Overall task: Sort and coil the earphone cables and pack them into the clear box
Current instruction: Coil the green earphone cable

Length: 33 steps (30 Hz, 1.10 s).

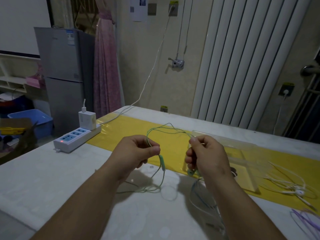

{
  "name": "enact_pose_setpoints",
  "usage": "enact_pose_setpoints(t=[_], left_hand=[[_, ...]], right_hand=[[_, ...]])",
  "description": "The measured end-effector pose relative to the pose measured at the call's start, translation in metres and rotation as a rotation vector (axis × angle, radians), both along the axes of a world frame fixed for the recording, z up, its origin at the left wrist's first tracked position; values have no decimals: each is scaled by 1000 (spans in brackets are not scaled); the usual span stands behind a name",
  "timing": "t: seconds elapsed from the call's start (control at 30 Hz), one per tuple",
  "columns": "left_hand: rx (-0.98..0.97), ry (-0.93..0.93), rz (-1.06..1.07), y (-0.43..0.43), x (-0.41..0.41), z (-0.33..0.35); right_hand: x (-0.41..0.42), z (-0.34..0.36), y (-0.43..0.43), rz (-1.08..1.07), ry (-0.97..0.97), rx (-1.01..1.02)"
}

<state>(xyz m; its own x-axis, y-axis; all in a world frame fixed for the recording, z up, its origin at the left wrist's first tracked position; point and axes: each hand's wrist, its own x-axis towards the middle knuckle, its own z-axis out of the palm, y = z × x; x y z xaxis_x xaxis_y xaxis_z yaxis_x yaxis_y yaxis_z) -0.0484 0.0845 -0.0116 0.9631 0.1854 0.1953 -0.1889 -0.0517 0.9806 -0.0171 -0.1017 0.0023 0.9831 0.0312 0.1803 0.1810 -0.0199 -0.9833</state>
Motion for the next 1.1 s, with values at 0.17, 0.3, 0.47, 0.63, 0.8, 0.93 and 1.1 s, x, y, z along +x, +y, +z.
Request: enact_pose_setpoints(t=[0.17, 0.3, 0.47, 0.63, 0.8, 0.93, 1.1], left_hand=[[-63, -75, 67, -4, 4, -1], [-144, -130, 93, -4, 7, -3], [-200, -170, 73, -3, 7, -3], [-265, -177, 91, -3, 8, -2], [-485, -84, 115, 0, 9, 3], [-486, -75, 185, 5, 11, 2], [-501, -91, 251, 15, 12, 0]], right_hand=[[4, -7, 4, 60, 9, -257], [-4, -2, 6, 232, 42, -115], [-12, -10, 19, 406, 97, -179], [-7, -10, 20, 362, 43, -282], [-6, -3, 4, 364, 61, -376], [-8, 2, -2, 389, 60, -550], [-10, 7, -6, 406, 82, -767]])
